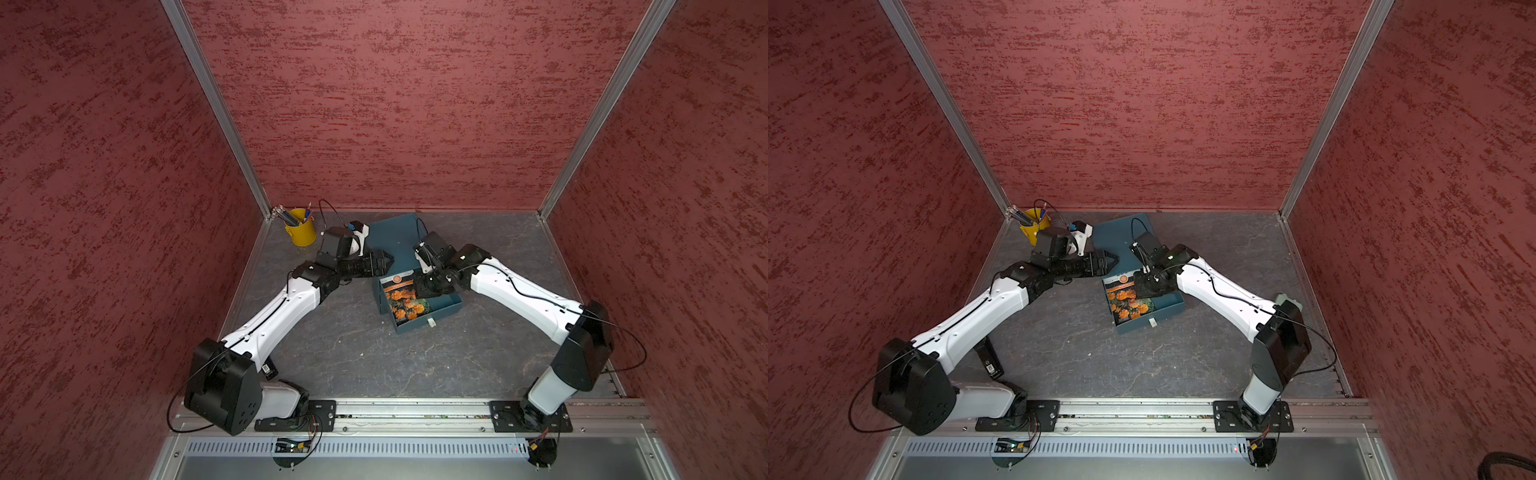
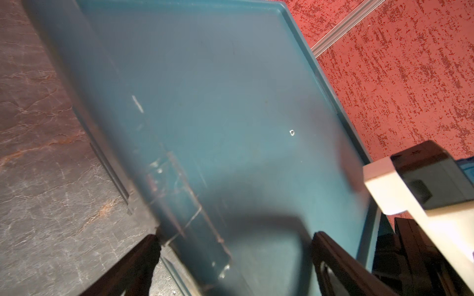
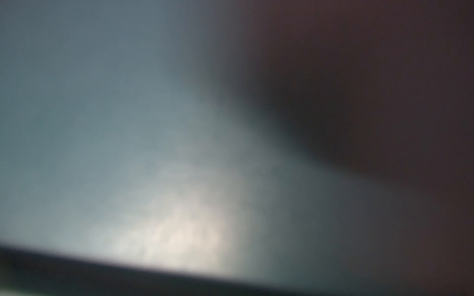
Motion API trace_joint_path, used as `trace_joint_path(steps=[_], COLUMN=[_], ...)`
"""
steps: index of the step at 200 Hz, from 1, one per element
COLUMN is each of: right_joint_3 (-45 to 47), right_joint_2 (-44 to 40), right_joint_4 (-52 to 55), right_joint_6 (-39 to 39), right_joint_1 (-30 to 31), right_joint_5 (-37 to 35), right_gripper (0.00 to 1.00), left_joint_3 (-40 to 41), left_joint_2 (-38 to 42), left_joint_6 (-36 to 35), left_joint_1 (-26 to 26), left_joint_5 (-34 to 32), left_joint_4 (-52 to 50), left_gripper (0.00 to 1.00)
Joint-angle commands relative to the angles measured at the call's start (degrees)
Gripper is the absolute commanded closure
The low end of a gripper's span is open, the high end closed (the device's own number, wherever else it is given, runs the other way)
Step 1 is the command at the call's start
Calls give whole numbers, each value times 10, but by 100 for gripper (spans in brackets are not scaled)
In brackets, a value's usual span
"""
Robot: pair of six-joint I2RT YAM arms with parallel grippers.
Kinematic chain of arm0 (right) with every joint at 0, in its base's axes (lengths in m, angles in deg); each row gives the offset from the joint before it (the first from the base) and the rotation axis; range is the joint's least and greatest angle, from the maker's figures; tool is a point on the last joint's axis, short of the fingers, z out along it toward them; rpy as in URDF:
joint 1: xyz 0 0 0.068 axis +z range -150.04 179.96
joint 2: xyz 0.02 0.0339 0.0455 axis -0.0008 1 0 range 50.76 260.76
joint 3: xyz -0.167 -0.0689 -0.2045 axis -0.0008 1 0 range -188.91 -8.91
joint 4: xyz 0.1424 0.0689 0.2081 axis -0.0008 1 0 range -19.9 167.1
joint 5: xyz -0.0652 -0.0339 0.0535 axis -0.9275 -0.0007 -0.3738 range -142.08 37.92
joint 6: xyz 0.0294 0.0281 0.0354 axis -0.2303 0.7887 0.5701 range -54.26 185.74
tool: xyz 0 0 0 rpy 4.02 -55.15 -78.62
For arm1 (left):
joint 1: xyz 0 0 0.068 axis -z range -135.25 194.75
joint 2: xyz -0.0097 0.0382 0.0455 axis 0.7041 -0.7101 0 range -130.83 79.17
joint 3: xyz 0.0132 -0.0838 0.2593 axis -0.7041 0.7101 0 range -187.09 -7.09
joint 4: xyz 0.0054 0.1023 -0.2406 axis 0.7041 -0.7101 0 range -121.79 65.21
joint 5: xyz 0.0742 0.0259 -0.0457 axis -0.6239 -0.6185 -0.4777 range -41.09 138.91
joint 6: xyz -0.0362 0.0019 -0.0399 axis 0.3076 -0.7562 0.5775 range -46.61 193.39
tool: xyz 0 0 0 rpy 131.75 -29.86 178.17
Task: Take the seed bags out of the drawer
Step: Adjust the seed packet in the drawer.
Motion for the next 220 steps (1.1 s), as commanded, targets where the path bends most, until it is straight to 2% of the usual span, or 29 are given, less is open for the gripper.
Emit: trace_joint_path(steps=[1, 220], right_joint_3=[-3, -73], right_joint_2=[-9, -85], right_joint_4=[18, 60], right_joint_6=[16, 73], right_joint_1=[-6, -59], right_joint_5=[21, 119], right_gripper=[100, 100], left_joint_3=[3, 1], left_joint_2=[-9, -13], left_joint_6=[-14, -20], left_joint_1=[0, 4], left_joint_5=[-5, -11], left_joint_4=[-36, -37], left_gripper=[5, 5])
